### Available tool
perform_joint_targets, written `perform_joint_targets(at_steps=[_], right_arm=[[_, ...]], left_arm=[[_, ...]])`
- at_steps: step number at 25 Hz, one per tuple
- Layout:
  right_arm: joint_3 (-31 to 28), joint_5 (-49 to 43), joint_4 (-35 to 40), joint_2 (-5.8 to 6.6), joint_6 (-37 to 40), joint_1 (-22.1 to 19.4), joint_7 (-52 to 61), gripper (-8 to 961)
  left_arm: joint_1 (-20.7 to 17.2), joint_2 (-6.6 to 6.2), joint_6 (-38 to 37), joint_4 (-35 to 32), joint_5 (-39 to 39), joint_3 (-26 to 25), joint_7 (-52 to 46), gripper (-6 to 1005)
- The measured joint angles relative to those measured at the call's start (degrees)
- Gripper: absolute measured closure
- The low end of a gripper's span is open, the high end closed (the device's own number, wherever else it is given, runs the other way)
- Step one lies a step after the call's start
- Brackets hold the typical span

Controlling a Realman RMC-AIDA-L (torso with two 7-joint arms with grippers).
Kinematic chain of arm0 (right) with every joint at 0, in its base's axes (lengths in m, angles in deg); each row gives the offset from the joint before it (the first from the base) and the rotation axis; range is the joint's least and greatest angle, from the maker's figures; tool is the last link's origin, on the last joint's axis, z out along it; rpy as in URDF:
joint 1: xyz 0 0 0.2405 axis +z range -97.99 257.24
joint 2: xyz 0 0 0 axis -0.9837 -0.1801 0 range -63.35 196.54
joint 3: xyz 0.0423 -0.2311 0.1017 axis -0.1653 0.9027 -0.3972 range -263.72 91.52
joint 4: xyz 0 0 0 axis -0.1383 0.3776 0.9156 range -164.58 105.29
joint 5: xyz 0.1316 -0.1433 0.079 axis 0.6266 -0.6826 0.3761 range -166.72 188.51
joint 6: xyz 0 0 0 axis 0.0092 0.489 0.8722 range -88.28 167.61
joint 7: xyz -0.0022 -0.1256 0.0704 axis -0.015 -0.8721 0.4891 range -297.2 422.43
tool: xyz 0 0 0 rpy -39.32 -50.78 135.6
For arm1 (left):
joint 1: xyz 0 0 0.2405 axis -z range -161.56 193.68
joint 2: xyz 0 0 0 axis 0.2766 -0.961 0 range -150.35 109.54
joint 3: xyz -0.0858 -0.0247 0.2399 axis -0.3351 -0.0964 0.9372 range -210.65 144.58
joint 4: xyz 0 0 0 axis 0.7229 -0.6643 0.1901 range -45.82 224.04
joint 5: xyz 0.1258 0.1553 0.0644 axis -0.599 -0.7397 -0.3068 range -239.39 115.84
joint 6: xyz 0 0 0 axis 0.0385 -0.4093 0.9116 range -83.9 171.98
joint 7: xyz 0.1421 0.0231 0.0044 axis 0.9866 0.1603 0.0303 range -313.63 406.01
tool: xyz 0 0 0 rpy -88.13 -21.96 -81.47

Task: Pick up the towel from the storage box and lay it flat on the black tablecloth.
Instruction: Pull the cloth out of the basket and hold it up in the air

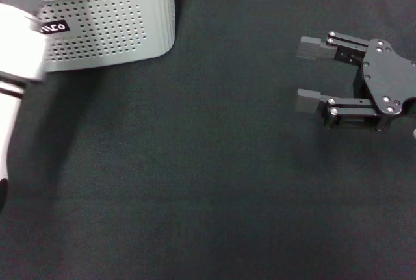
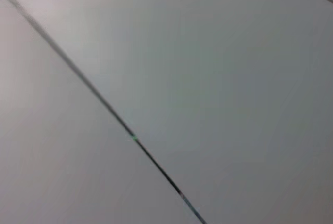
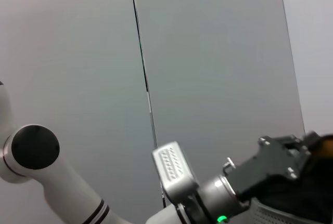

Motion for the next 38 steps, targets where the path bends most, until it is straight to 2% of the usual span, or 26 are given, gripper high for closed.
perform_joint_targets(at_steps=[5,11,15,23,30,38], right_arm=[[-0.1,0.1,-0.6,0.16,0.0,0.1,-0.2,127],[-0.2,0.2,-1.3,0.17,-0.1,0.5,-1.0,127],[-0.2,0.2,-1.3,0.26,-0.1,0.6,-1.1,127],[-0.2,0.2,-1.3,0.35,0.0,0.6,-1.6,128],[-0.2,0.2,-1.3,0.20,0.0,0.6,-1.6,128],[0.3,1.5,-1.4,0.01,0.8,1.3,-1.6,128]], left_arm=[[-4.3,-0.47,-7.5,-4.3,-0.5,0.6,-26.5,968],[-12.0,-0.95,-13.3,-17.0,-2.0,1.9,-63.0,980],[-15.8,-1.67,-17.5,-24.8,-2.5,4.6,-80.0,982],[-19.1,-4.16,-29.5,-33.4,-2.3,6.1,-99.9,983],[-19.9,-4.16,-29.8,-39.9,-0.1,8.0,-110.3,985],[-20.7,-4.52,-29.9,-44.7,8.0,17.2,-113.5,985]])
